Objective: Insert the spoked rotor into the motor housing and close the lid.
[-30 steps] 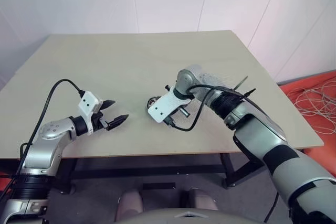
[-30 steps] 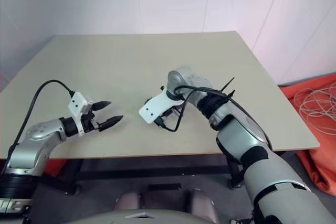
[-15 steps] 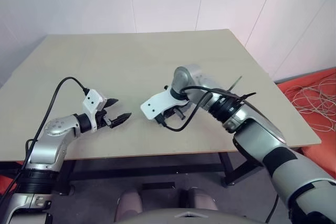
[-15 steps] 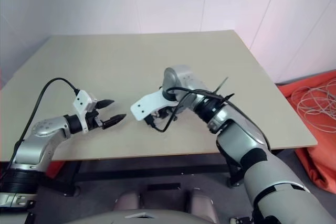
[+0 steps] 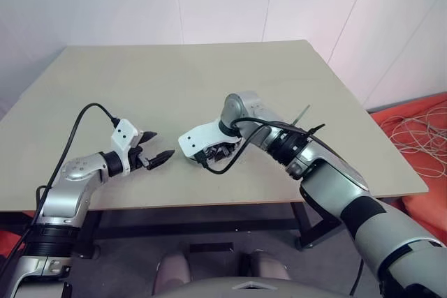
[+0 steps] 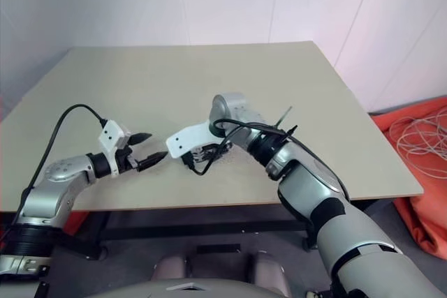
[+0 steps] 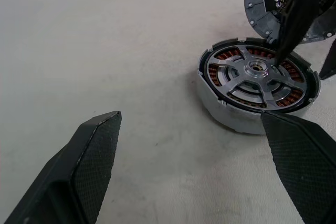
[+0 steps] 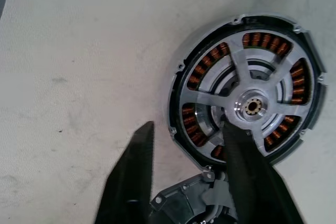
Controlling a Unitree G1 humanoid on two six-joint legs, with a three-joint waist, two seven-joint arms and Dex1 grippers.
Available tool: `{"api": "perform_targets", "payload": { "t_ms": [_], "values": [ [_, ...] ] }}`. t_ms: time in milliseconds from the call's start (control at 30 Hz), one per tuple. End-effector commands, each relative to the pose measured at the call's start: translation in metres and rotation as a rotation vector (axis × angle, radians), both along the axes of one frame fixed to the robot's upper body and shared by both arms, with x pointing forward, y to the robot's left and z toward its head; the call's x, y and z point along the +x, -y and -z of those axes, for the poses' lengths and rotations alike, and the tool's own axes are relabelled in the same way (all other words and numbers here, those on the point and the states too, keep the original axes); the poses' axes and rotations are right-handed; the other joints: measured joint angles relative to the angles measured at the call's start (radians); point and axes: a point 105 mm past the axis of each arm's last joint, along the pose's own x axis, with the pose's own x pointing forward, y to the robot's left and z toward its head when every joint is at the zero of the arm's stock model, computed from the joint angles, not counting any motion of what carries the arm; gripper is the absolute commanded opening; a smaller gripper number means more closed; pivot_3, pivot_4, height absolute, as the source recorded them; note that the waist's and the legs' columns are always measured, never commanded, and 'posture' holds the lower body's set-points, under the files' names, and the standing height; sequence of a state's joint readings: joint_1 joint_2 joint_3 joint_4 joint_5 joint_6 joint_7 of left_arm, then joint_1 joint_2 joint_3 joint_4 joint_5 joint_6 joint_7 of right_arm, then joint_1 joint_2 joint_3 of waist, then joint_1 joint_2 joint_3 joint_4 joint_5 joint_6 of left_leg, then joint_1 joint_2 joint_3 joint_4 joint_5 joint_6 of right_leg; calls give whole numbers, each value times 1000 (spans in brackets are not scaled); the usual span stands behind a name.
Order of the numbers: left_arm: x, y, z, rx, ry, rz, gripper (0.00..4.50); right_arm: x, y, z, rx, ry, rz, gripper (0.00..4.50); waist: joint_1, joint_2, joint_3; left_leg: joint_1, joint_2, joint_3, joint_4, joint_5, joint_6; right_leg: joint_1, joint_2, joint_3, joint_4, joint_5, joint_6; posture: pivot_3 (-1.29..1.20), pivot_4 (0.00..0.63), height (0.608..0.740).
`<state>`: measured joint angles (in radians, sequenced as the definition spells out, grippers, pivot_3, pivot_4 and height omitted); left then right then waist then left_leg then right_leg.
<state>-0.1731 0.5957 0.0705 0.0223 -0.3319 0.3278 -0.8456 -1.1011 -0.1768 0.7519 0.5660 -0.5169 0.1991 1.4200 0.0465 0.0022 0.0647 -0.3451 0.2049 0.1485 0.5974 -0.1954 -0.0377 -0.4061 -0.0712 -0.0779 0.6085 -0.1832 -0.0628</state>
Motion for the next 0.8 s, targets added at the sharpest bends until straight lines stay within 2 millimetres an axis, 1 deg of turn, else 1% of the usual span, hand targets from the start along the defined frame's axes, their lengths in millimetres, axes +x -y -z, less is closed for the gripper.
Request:
{"api": "perform_targets", "payload": {
  "t_ms": [33, 133, 167, 200, 267, 300, 333, 367, 400, 467, 500, 533, 567, 600, 667, 700, 767, 800],
  "values": [
    [5, 3, -10, 4, 39, 8, 4500, -1, -17, -32, 79, 59, -42, 3288, 0, 0, 0, 0, 0, 0, 0, 0, 0, 0, 0, 0, 0, 0, 0, 0, 0, 740],
    [6, 3, -11, 2, 39, 7, 4500, -13, -24, -50, 131, 49, -88, 4379, 1, 0, 0, 0, 0, 0, 0, 0, 0, 0, 0, 0, 0, 0, 0, 0, 0, 740],
    [6, 3, -11, 1, 39, 8, 4500, -17, -27, -57, 153, 45, -104, 4447, 1, 0, 0, -1, 0, 0, 0, 0, 0, 0, 0, 0, 0, 0, 0, 0, 0, 740],
    [6, 3, -11, -4, 40, 6, 4500, -26, -33, -72, 214, 30, -129, 4447, 2, 0, 0, -1, 0, 0, 0, 0, 0, 0, 0, 0, 0, 1, -1, 0, 0, 740],
    [7, 4, -13, -12, 42, 4, 4500, -37, -39, -92, 295, 10, -156, 4447, 2, 0, 0, -1, 0, 0, -1, 0, 0, 0, 0, 0, 0, 3, -5, 0, 0, 740],
    [7, 4, -14, -22, 45, 2, 4500, -39, -42, -109, 366, 13, -155, 4447, 2, 0, 0, -1, 0, 0, -1, 0, 0, 0, 0, 0, 0, 3, -6, 0, 0, 740],
    [8, 4, -15, -29, 46, 0, 4500, -40, -44, -119, 410, 17, -150, 4447, 2, 0, 0, -1, 0, 0, -1, 0, 0, 0, 0, 0, 0, 3, -6, 0, 0, 740],
    [8, 5, -16, -36, 48, 0, 4500, -37, -45, -140, 503, 27, -123, 4447, 2, 0, 0, -1, 0, 0, -1, 0, 0, -1, 0, 0, 0, 3, -6, 0, 0, 740],
    [8, 5, -17, -42, 51, 1, 4500, -28, -43, -161, 606, 54, -70, 4447, 2, 0, 0, -1, 0, 0, -1, 0, 0, 0, 0, 0, 0, 3, -5, 0, 0, 740],
    [7, 5, -18, -47, 53, 4, 4500, -15, -37, -186, 727, 92, 6, 4447, 5, 0, 0, 0, 0, 0, -1, 0, 0, 0, 0, 0, 0, 0, 0, 0, 0, 740],
    [6, 5, -19, -57, 48, 12, 4500, -1, -25, -198, 798, 105, 88, 4447, 6, 0, 0, 0, 0, 0, -1, 0, 0, 0, 0, 0, 0, 0, 0, 0, 0, 740],
    [4, 5, -19, -64, 45, 18, 4500, 15, -9, -207, 867, 115, 189, 4447, 7, 0, 0, 1, 0, 0, -1, 0, 0, 1, 0, 0, -1, 0, 0, 0, 0, 740],
    [3, 4, -20, -67, 43, 22, 4500, 30, 9, -211, 922, 131, 283, 4447, 10, 0, 0, 2, -1, 0, -1, 0, 0, 2, 0, 0, -1, 0, 1, 0, 0, 740],
    [2, 3, -20, -68, 40, 22, 4500, 48, 33, -209, 954, 155, 396, 4447, 15, -1, 1, 5, -1, 0, -1, 0, 0, 5, 0, 0, -1, -1, 1, 0, 0, 740],
    [1, 1, -20, -65, 38, 19, 4500, 70, 73, -195, 965, 197, 562, 4447, 26, -2, 2, 7, -2, 0, 0, 0, 0, 8, -1, 0, -3, -1, 2, 0, 0, 740],
    [1, 0, -20, -64, 38, 18, 4500, 78, 95, -183, 956, 211, 644, 4447, 28, -3, 2, 7, -2, 0, 0, 0, 0, 9, -1, 0, -4, -1, 2, 0, 0, 740],
    [-1, -4, -20, -63, 37, 14, 4500, 84, 134, -156, 932, 203, 780, 4447, 32, -3, 2, 7, -3, 0, 0, 0, 0, 10, -2, 0, -4, -1, 2, 0, 0, 740],
    [-2, -5, -20, -62, 37, 12, 4500, 84, 146, -147, 927, 192, 824, 4447, 31, -3, 2, 7, -3, 1, 0, 0, 0, 10, -2, 0, -4, -1, 2, 0, 0, 740]
  ]
}}
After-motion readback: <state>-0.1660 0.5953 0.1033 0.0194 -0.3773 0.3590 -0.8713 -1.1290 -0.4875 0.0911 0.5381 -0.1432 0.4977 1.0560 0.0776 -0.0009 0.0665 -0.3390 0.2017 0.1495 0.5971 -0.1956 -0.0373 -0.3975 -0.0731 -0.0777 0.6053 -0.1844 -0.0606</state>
